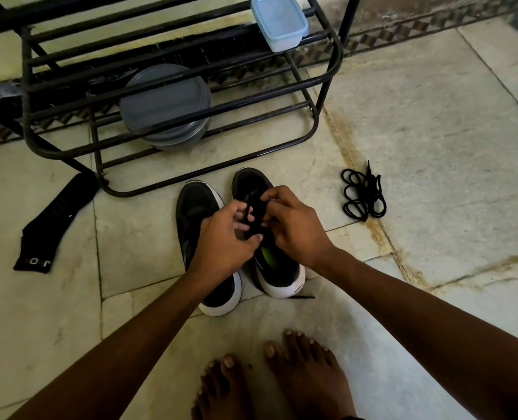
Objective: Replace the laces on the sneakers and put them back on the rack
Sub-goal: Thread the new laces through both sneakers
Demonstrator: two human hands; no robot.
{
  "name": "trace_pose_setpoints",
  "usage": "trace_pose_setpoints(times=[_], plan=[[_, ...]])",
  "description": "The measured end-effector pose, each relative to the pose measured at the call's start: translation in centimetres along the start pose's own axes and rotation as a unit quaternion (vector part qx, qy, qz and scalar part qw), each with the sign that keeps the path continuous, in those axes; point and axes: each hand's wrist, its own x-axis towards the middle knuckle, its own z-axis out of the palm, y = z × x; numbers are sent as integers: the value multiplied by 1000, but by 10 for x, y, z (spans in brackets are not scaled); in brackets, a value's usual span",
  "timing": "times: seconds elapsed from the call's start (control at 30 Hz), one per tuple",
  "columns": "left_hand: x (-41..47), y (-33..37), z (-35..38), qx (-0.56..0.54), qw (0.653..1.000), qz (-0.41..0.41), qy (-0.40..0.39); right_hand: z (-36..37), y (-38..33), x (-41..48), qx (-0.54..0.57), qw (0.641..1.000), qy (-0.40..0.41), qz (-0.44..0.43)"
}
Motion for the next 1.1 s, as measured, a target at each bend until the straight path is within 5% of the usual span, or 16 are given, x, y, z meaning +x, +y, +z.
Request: trace_pose_setpoints(times=[0.17, 0.37, 0.5, 0.63, 0.7, 0.87, 1.1], plan=[[3, -2, 2, -16, 999, -37, -9, -12, -8, 4, 21, 999, 33, -14], [9, -2, 1, 0, 998, -43, -40, -45, -36, 11, 350, 914, 136, 152], [8, -3, 2, 2, 999, -39, -36, -71, -18, 28, 64, 994, 38, 80], [8, -4, 3, -9, 999, -35, -33, -85, -2, 33, -173, 956, -215, 103], [10, -5, 2, -10, 999, -38, -36, -94, 0, 34, -115, 964, -225, 87], [12, -8, 4, 8, 999, -33, -42, -124, -18, 32, 132, 986, -88, 60], [10, 1, 3, 51, 998, 14, -42, -125, -41, 27, 194, 967, -163, -6]])
